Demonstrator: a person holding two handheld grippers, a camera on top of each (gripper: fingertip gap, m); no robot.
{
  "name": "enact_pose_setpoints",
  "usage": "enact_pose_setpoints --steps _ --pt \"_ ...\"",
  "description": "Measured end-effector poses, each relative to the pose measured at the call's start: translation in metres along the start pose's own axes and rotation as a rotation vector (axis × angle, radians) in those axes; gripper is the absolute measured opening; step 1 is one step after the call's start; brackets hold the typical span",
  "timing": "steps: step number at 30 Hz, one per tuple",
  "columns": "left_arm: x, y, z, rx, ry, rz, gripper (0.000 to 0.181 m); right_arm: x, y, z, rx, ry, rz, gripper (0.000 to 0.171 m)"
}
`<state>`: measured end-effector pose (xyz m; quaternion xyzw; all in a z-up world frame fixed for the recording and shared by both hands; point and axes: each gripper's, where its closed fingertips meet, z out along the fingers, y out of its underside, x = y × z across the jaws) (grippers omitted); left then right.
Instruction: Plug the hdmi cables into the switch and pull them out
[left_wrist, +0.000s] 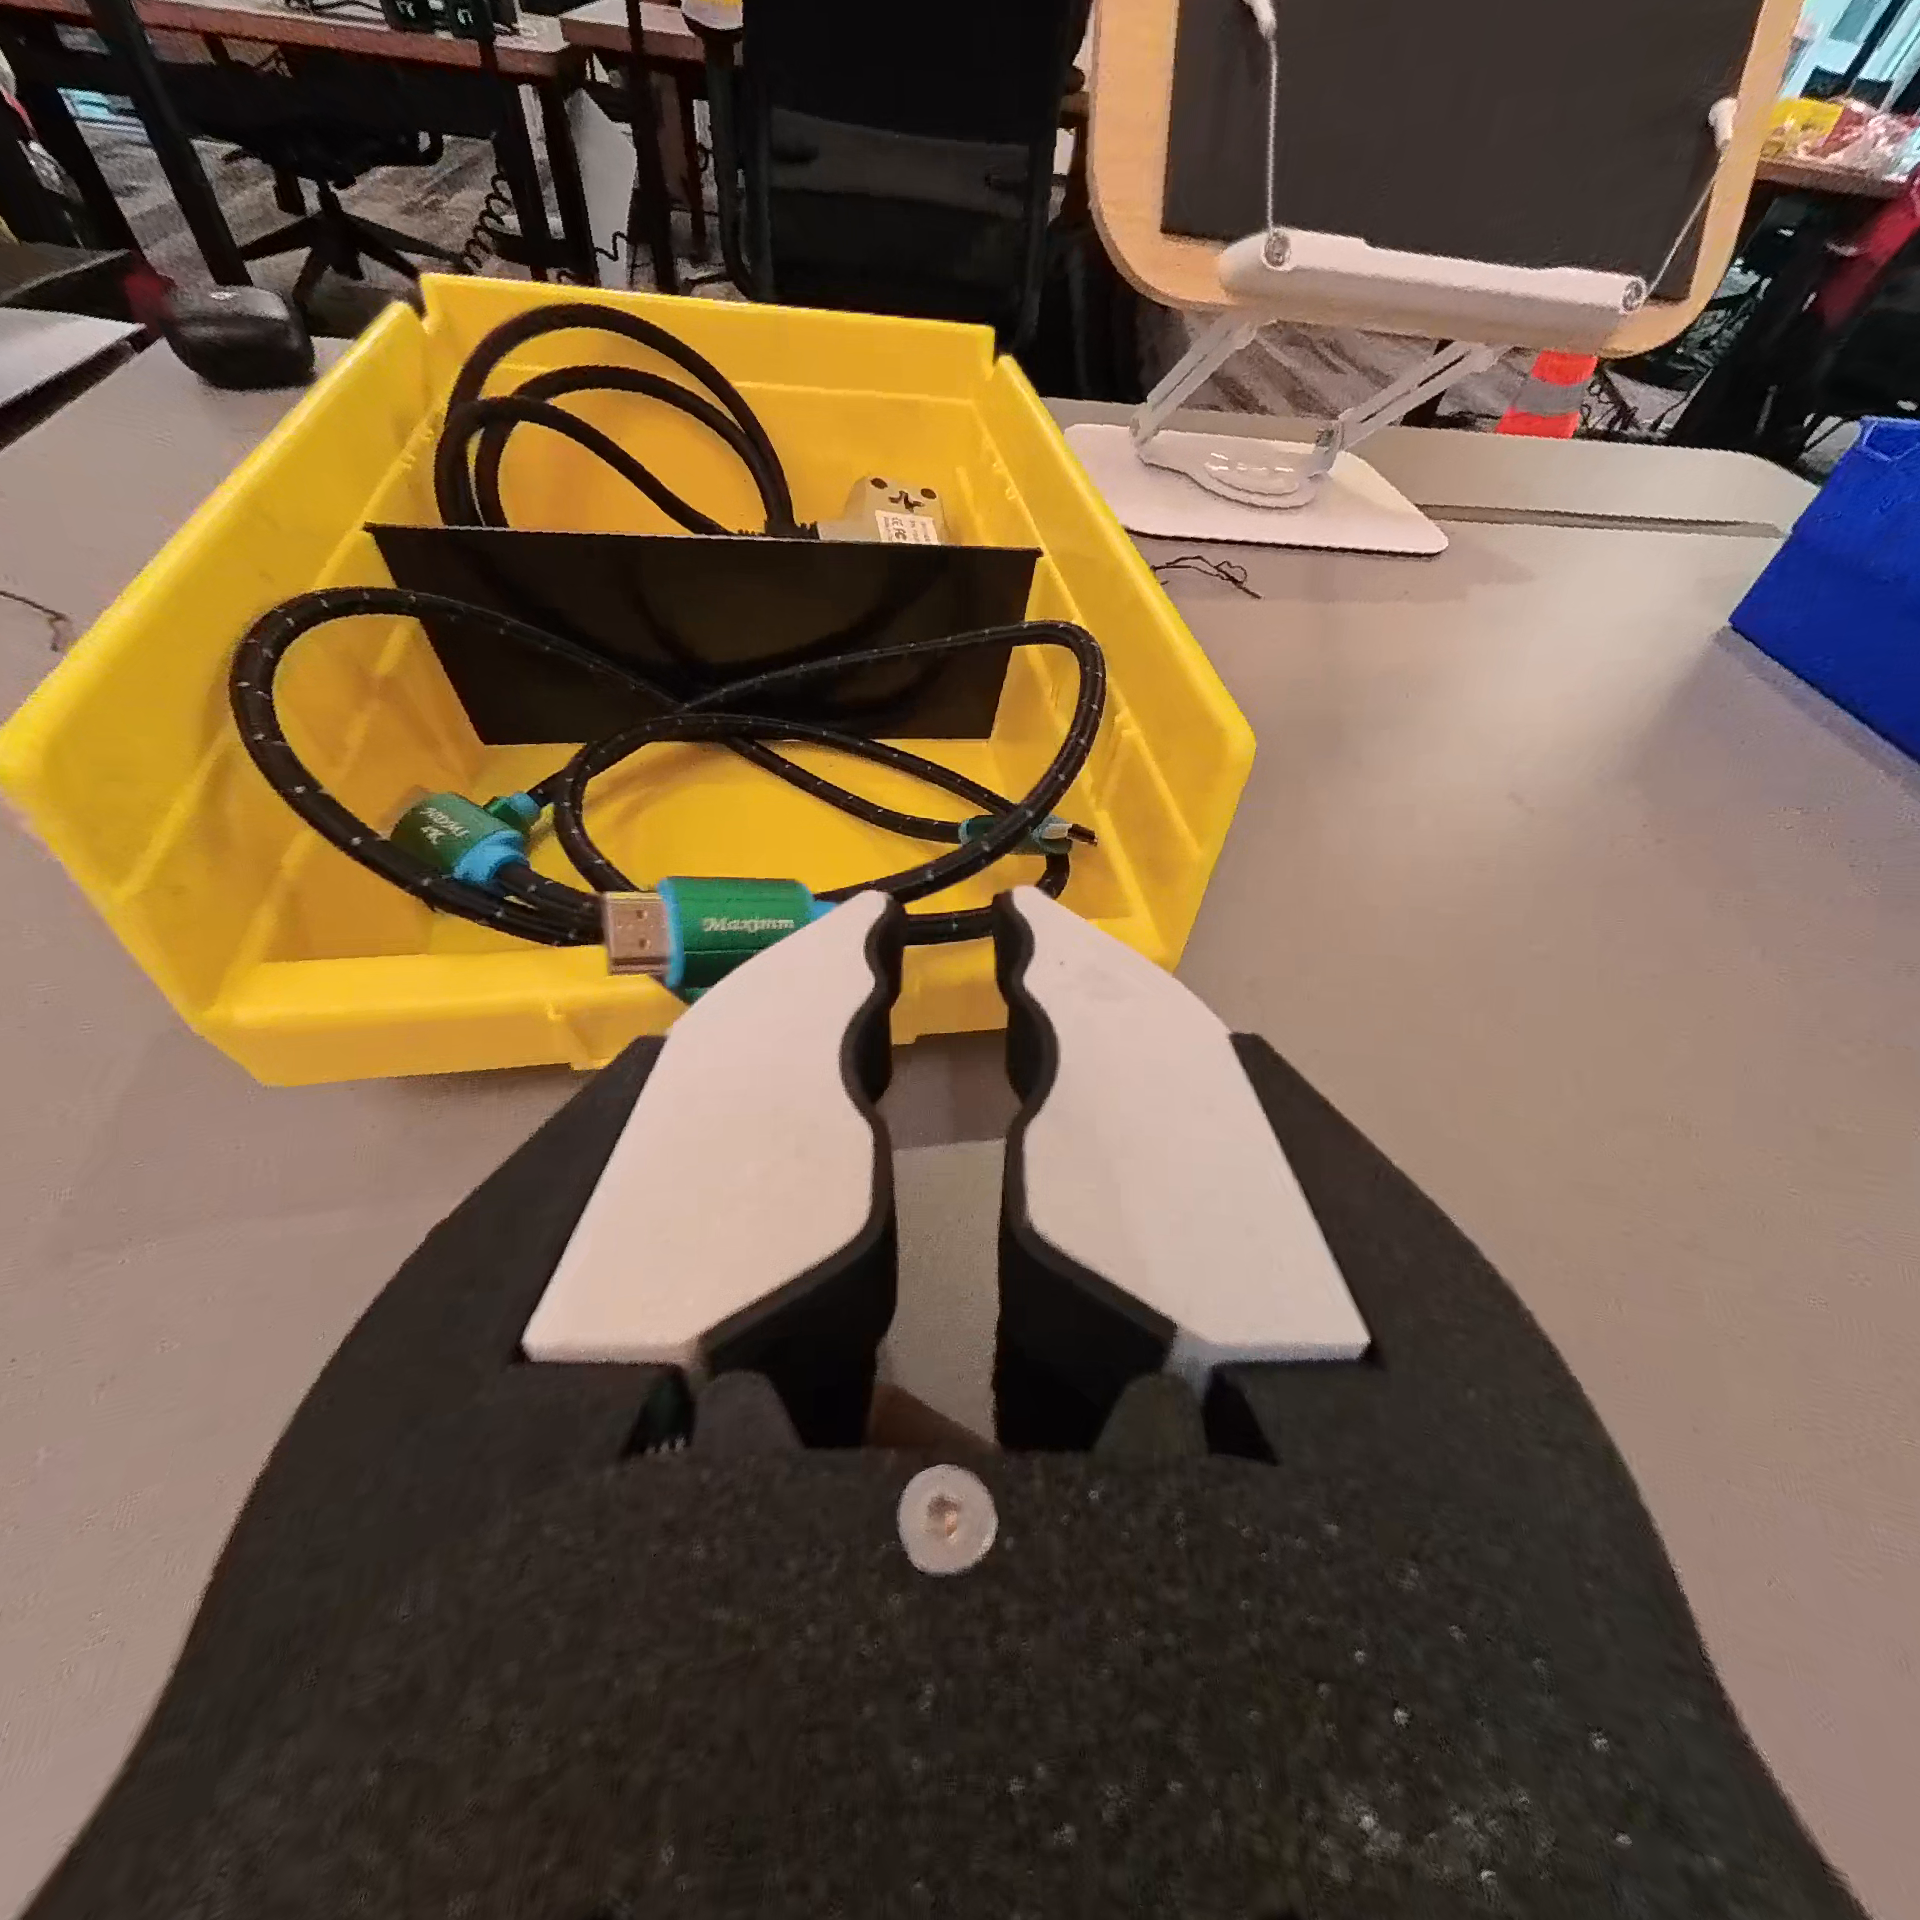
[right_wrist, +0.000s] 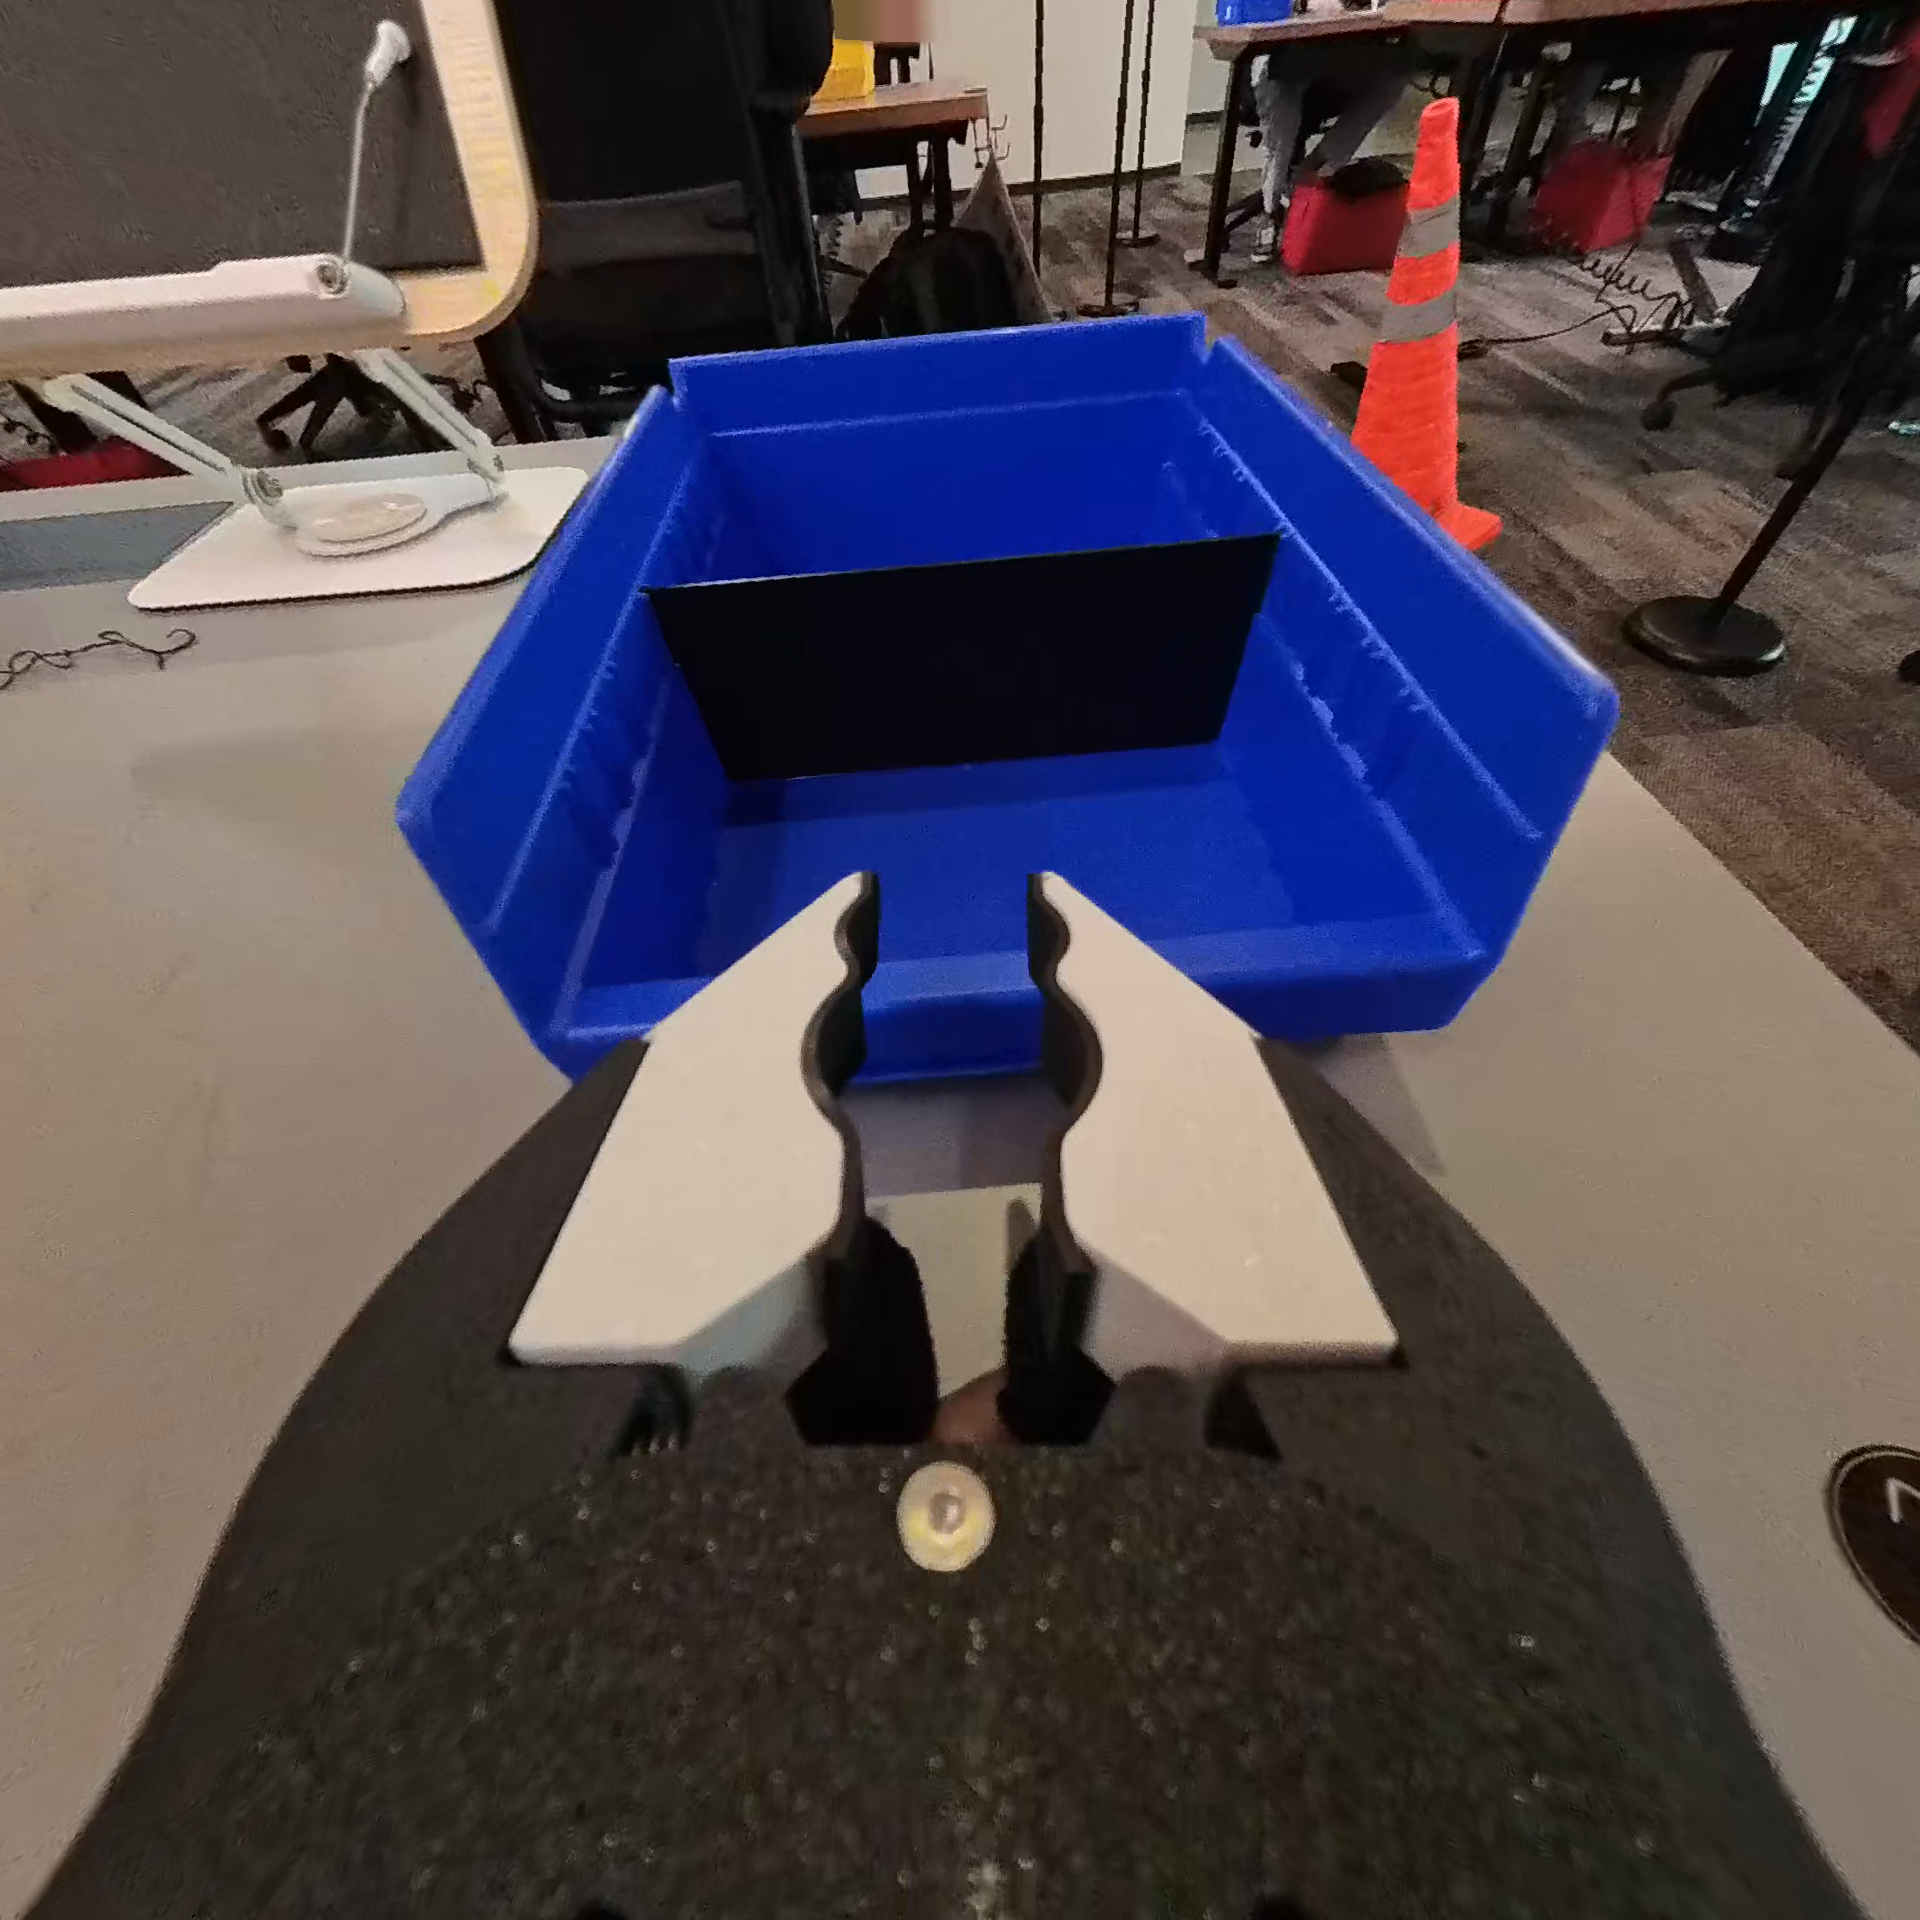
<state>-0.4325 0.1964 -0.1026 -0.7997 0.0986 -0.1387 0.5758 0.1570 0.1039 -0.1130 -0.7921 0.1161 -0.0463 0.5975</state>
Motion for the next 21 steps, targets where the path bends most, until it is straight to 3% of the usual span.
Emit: enact_pose_setpoints --steps 21 --pt "0.015 0.011 0.007 -0.051 0.047 0.078 0.018 -0.02 0.006 0.004 -0.027 -0.045 -0.019 0.027"
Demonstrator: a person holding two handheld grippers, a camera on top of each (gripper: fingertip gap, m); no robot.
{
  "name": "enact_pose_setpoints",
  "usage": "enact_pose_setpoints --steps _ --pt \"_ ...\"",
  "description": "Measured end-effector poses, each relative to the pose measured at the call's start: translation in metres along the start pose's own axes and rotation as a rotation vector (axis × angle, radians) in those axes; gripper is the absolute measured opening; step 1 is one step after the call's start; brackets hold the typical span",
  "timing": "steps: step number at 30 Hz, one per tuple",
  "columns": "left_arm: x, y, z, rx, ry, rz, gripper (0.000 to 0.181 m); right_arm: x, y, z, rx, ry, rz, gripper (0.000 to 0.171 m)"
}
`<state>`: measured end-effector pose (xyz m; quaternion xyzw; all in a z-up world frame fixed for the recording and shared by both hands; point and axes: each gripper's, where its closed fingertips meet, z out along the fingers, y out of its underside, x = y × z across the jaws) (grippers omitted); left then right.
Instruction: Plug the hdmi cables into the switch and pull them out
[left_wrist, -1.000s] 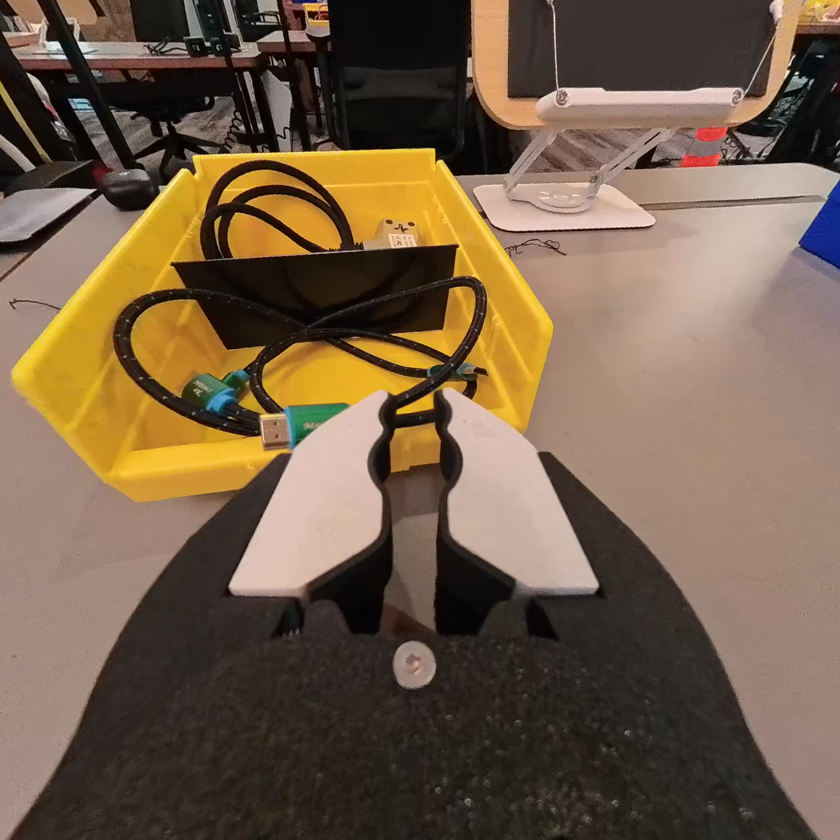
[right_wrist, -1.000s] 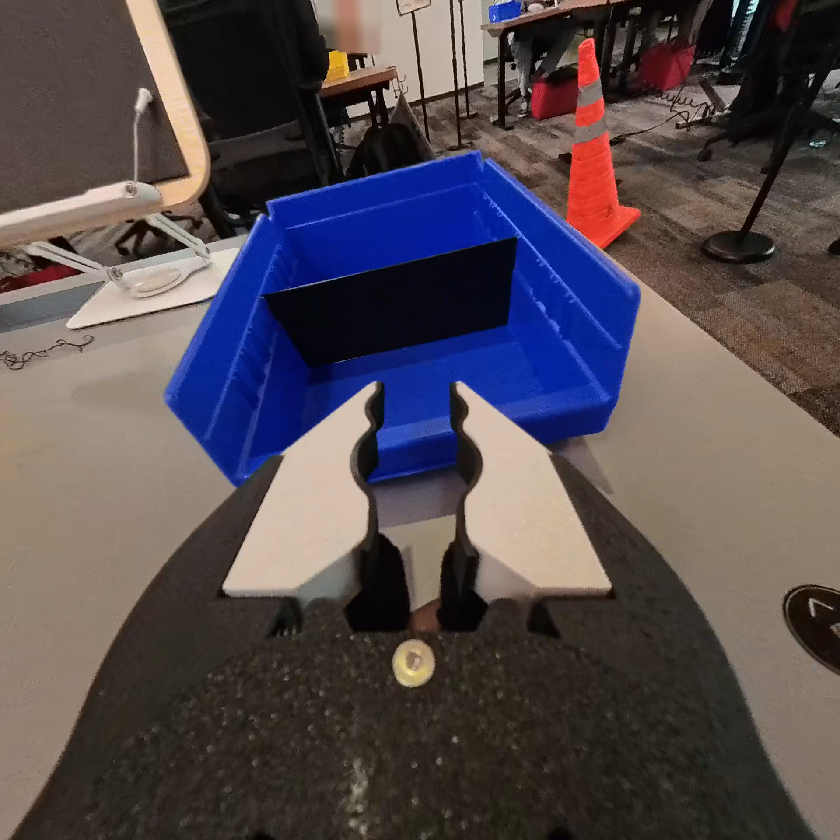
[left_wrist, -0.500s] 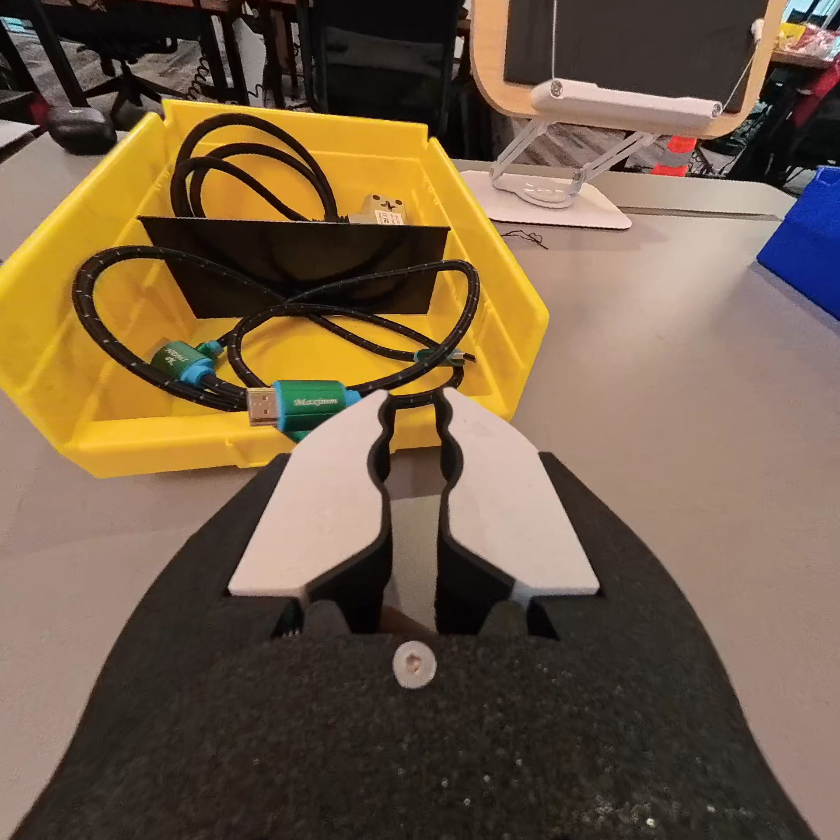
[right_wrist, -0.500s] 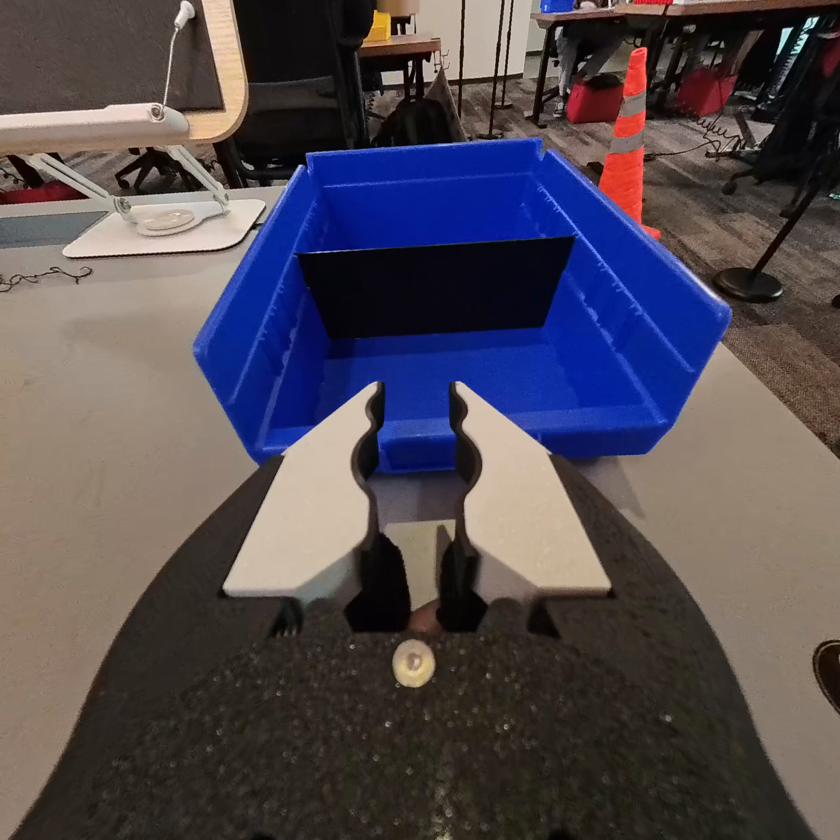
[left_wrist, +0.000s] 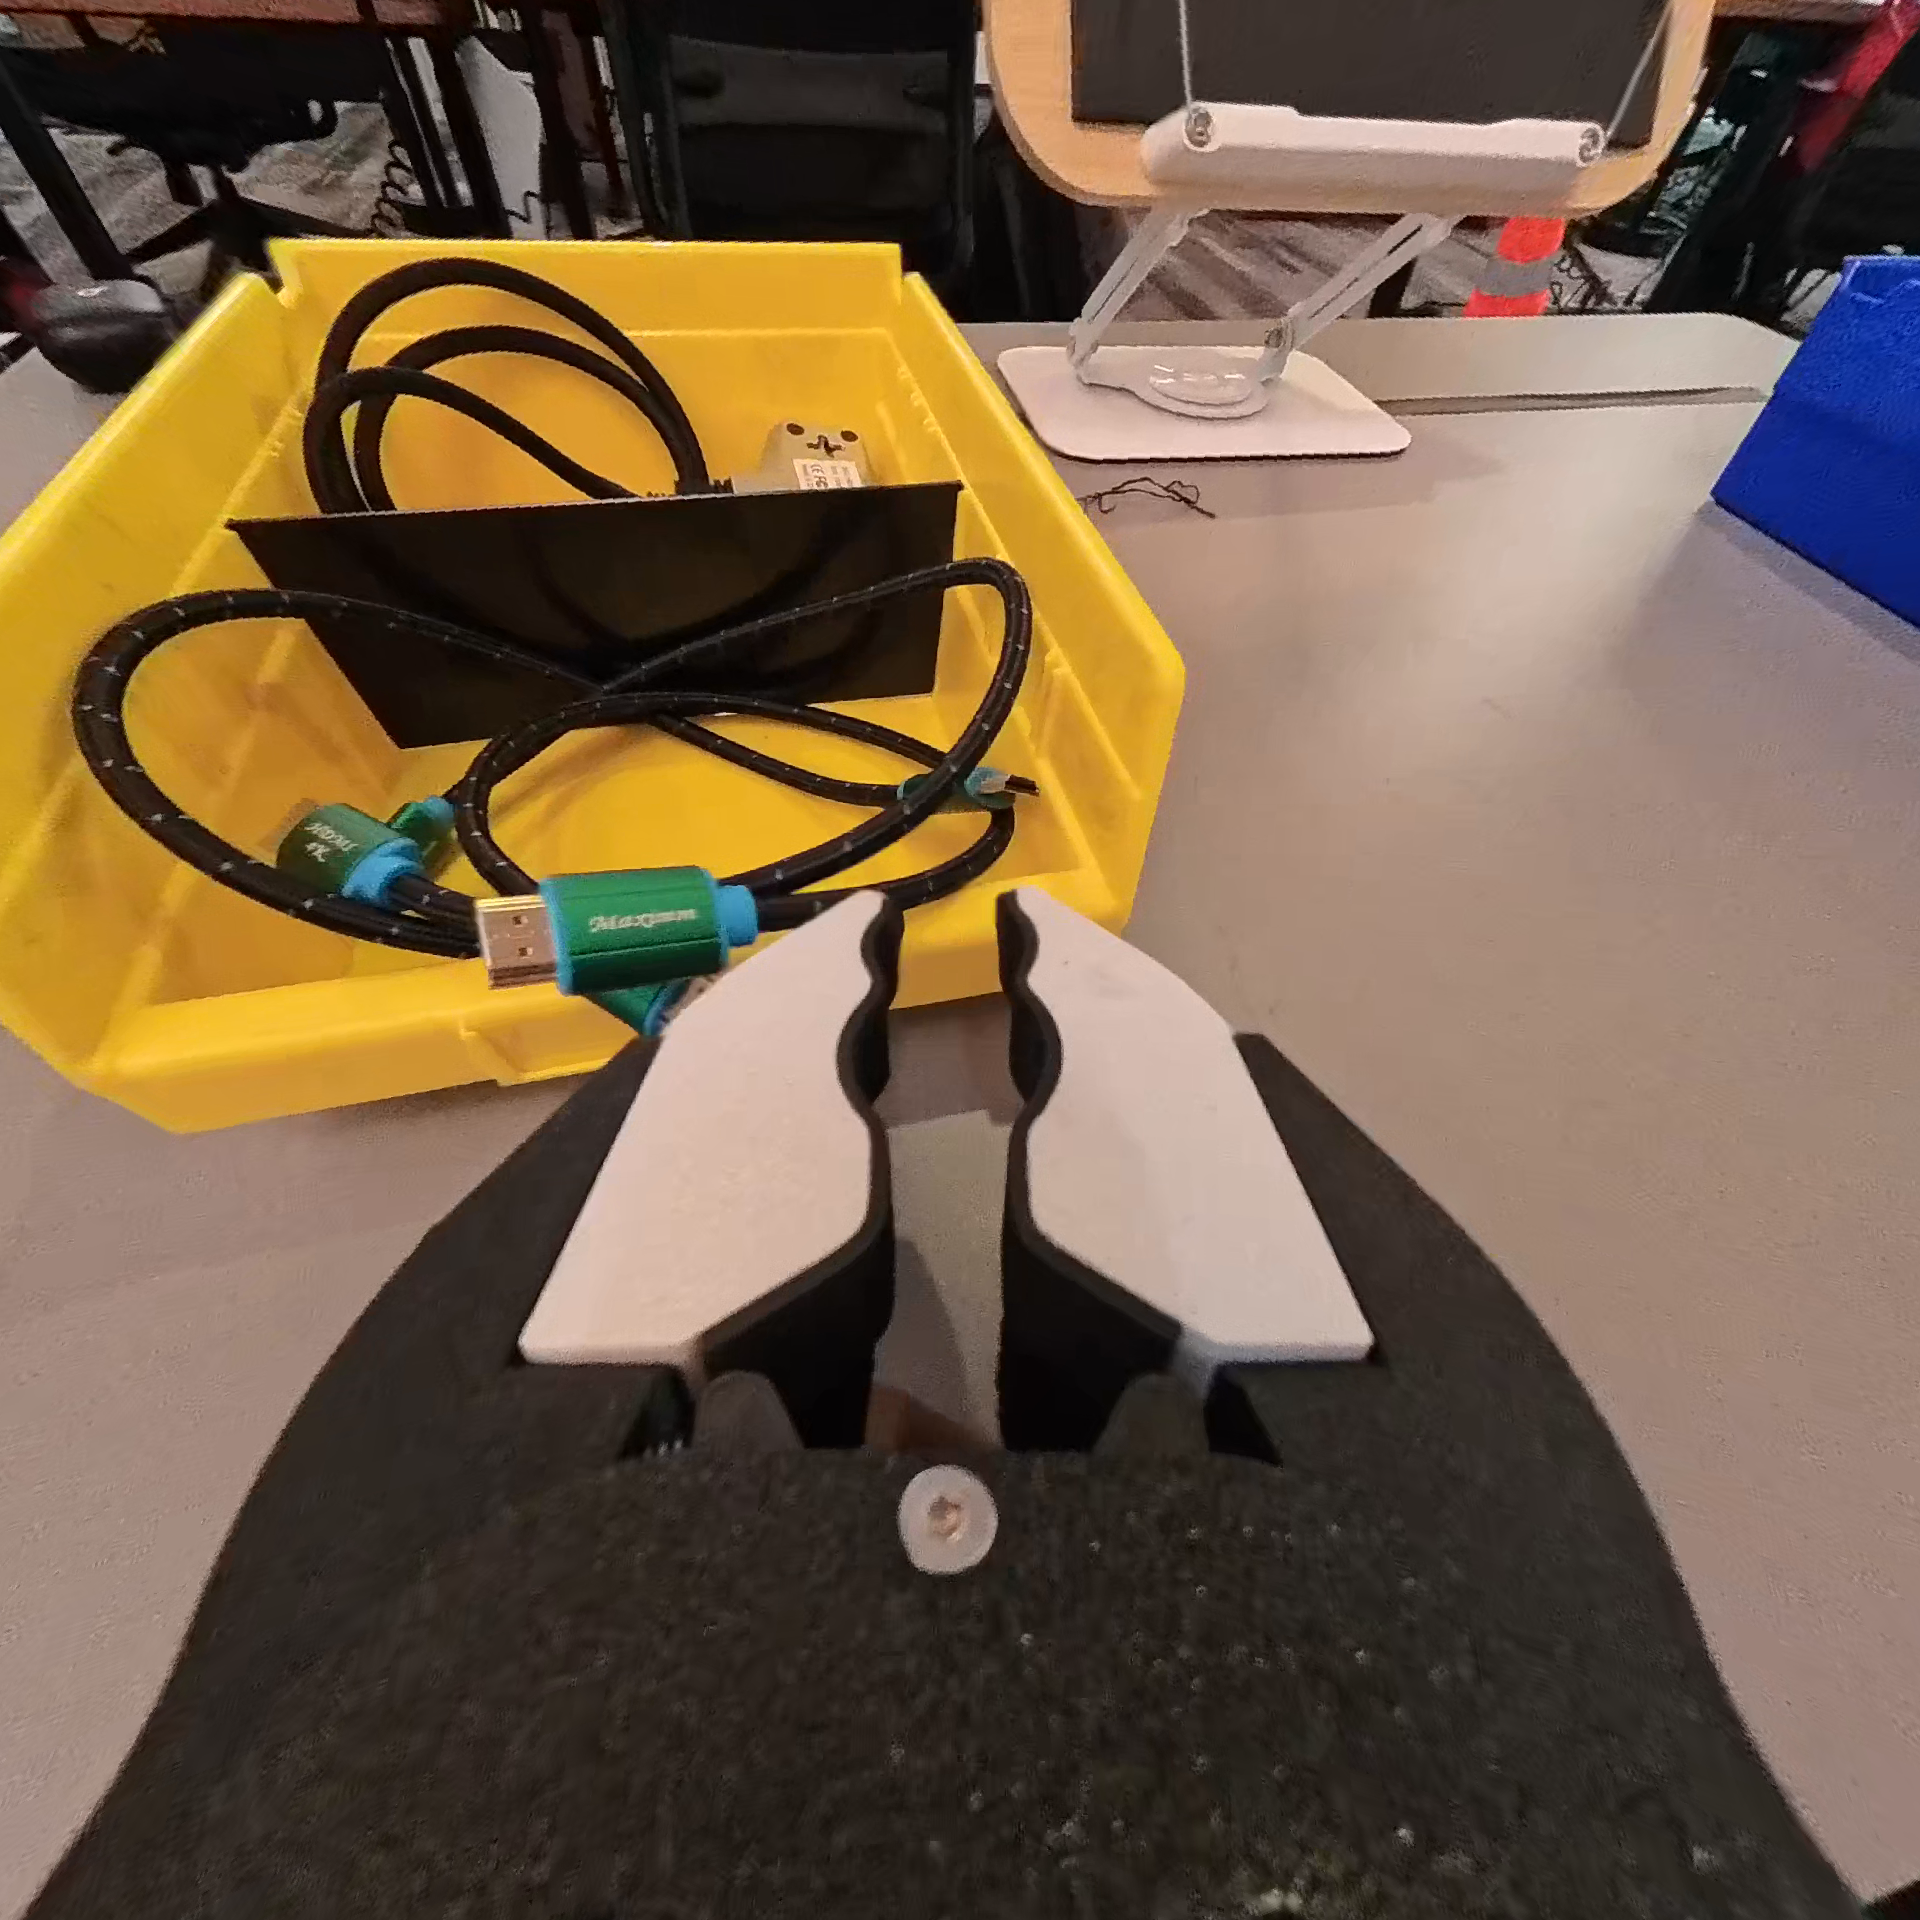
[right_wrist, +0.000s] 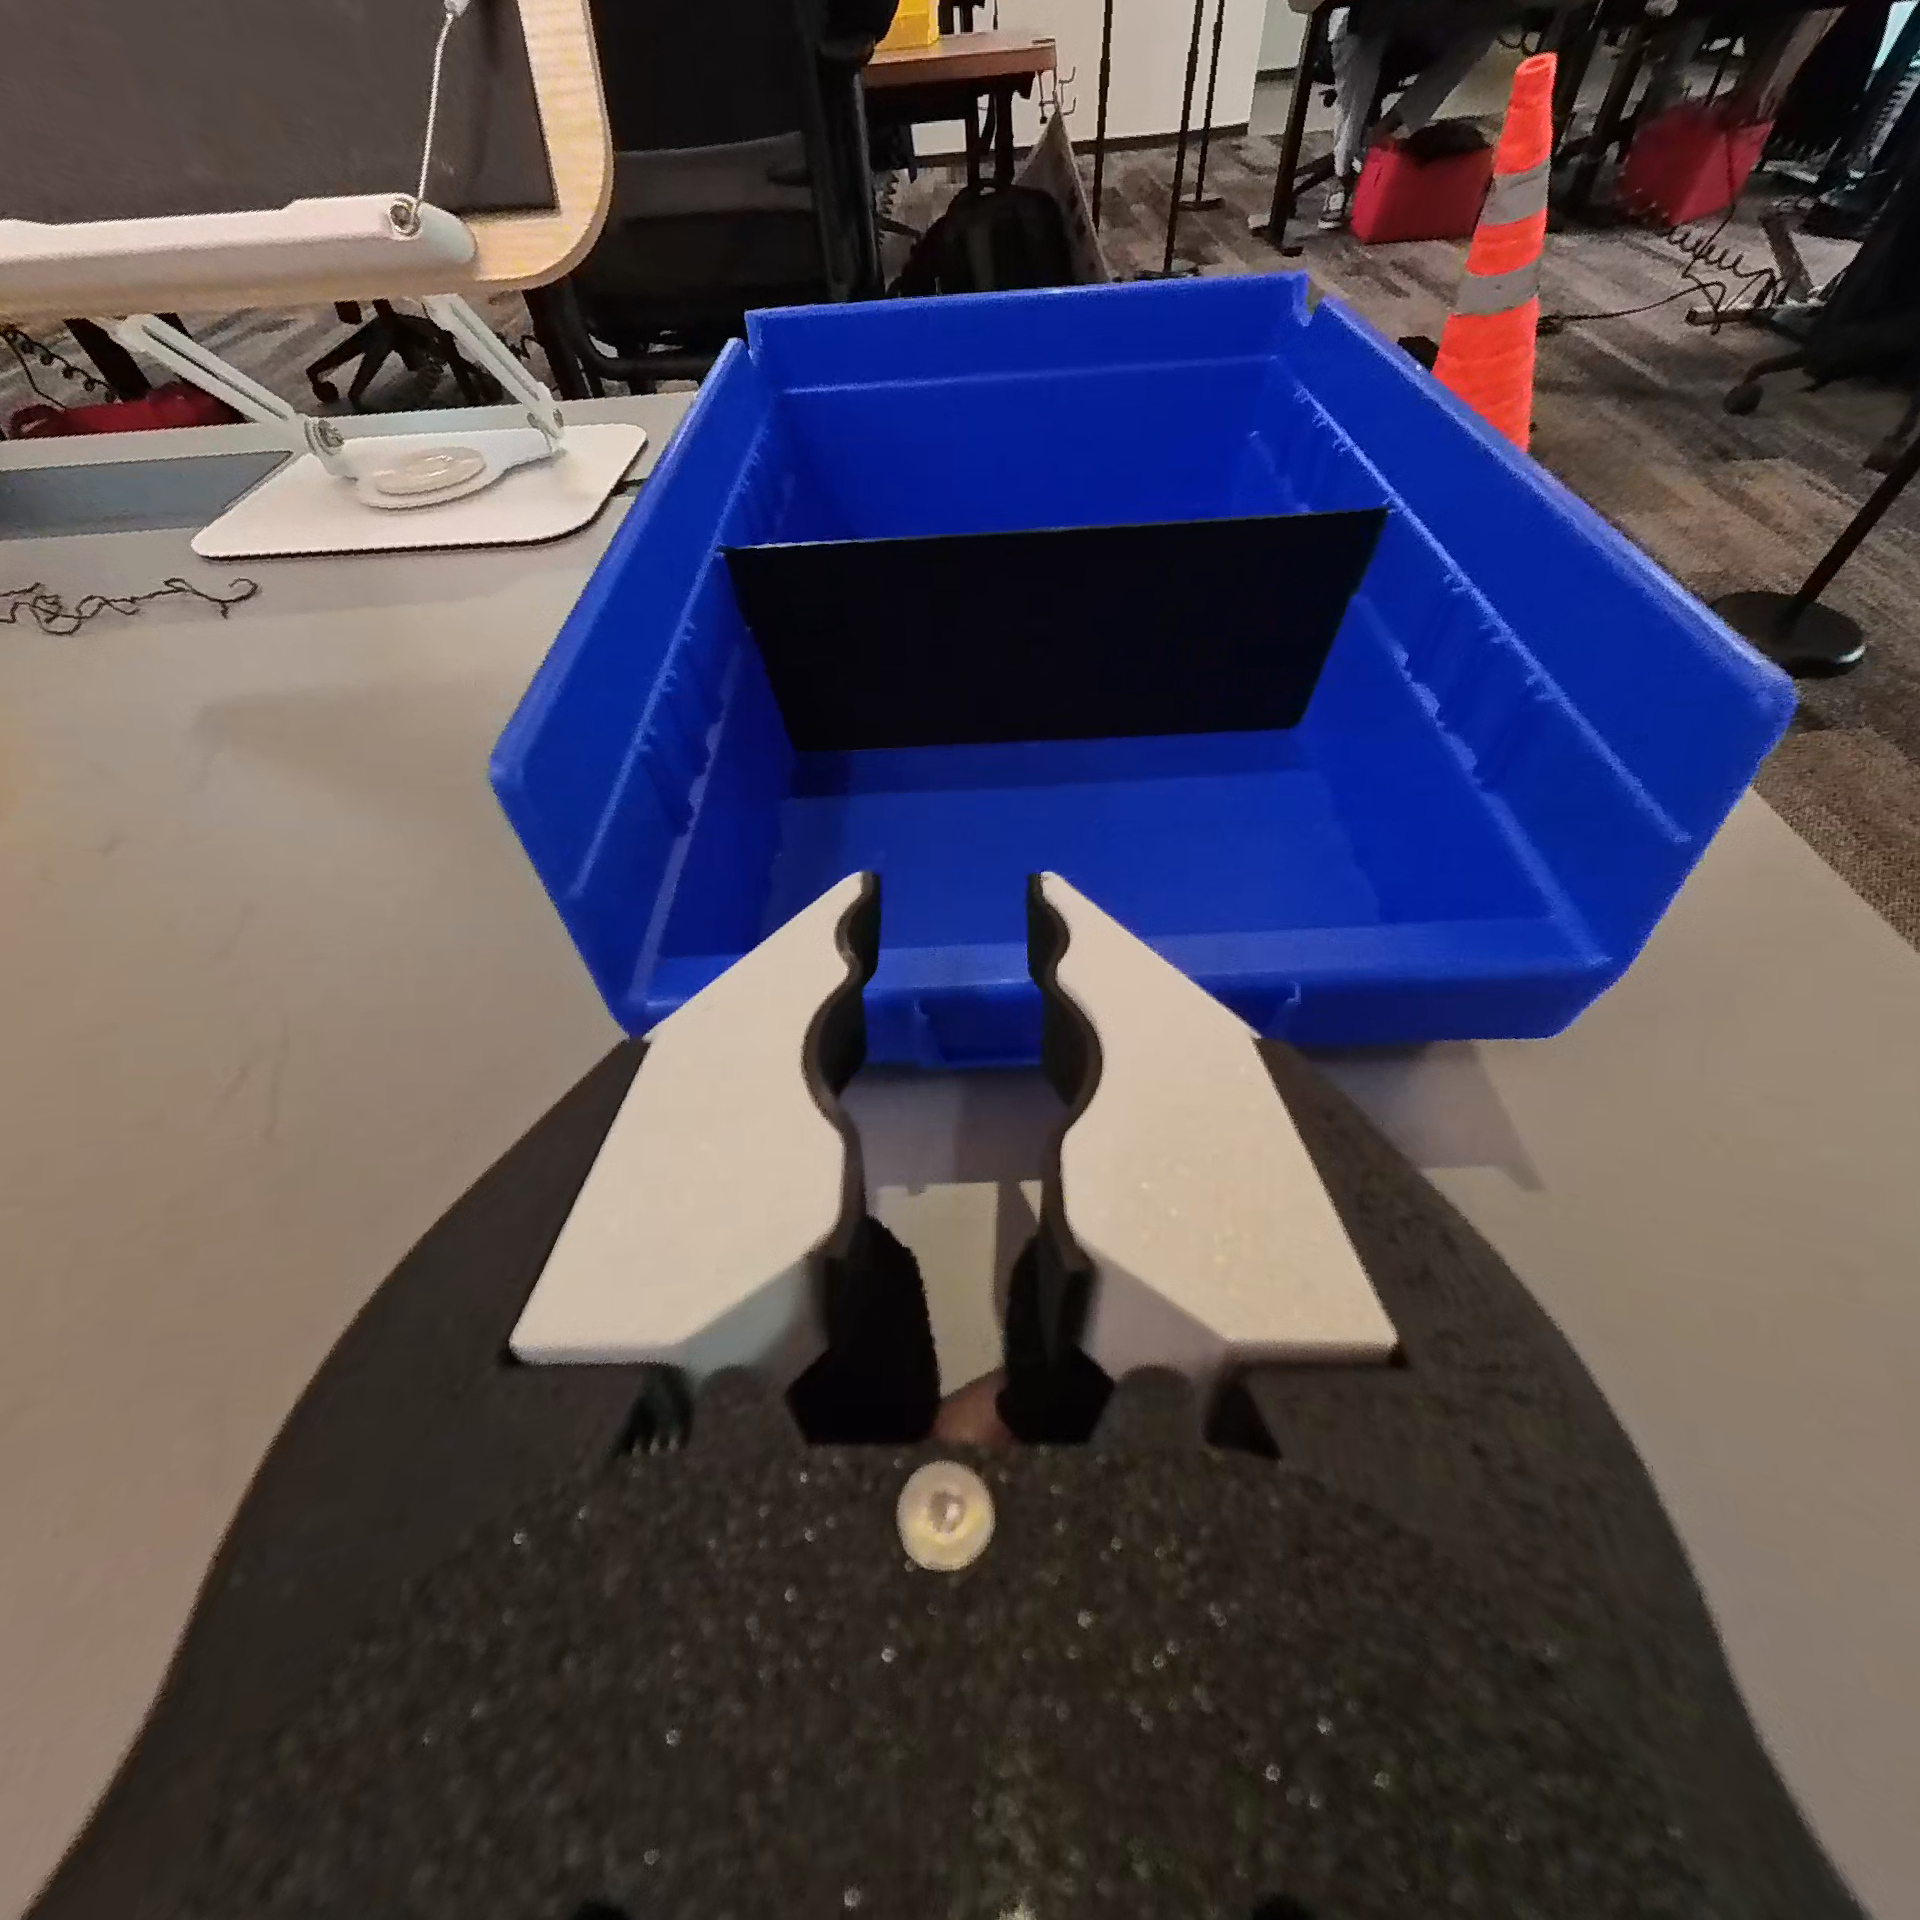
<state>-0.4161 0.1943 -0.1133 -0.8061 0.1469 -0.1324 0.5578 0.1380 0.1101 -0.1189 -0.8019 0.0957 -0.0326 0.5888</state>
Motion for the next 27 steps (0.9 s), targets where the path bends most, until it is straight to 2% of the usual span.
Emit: enact_pose_setpoints --steps 5,8,11,14,17,19,22,27 --pt "0.021 0.001 -0.001 -0.061 0.129 0.054 0.022 -0.001 0.002 0.001 -0.009 -0.007 0.009 0.027" --pt "0.029 -0.032 -0.009 -0.046 0.229 0.087 0.024 0.0 0.003 0.002 -0.015 -0.009 0.017 0.027" --pt "0.034 -0.058 -0.004 -0.168 0.363 0.269 0.027 0.001 0.004 0.003 -0.019 -0.015 0.025 0.027" --pt "0.014 -0.08 0.031 -0.332 0.337 0.557 0.031 0.002 0.005 0.007 -0.029 -0.023 0.044 0.027" --pt "-0.016 -0.103 0.094 -0.478 0.276 0.662 0.035 0.001 0.007 0.01 -0.039 -0.028 0.051 0.027" --pt "-0.046 -0.102 0.14 -0.623 0.224 0.684 0.04 0.001 0.007 0.01 -0.04 -0.027 0.047 0.027" --pt "-0.089 -0.08 0.192 -0.852 0.18 0.628 0.042 0.002 0.007 0.009 -0.042 -0.02 0.031 0.027" --pt "-0.114 -0.045 0.222 -1.06 0.215 0.517 0.044 0.007 0.008 0.006 -0.044 -0.008 0.019 0.027"
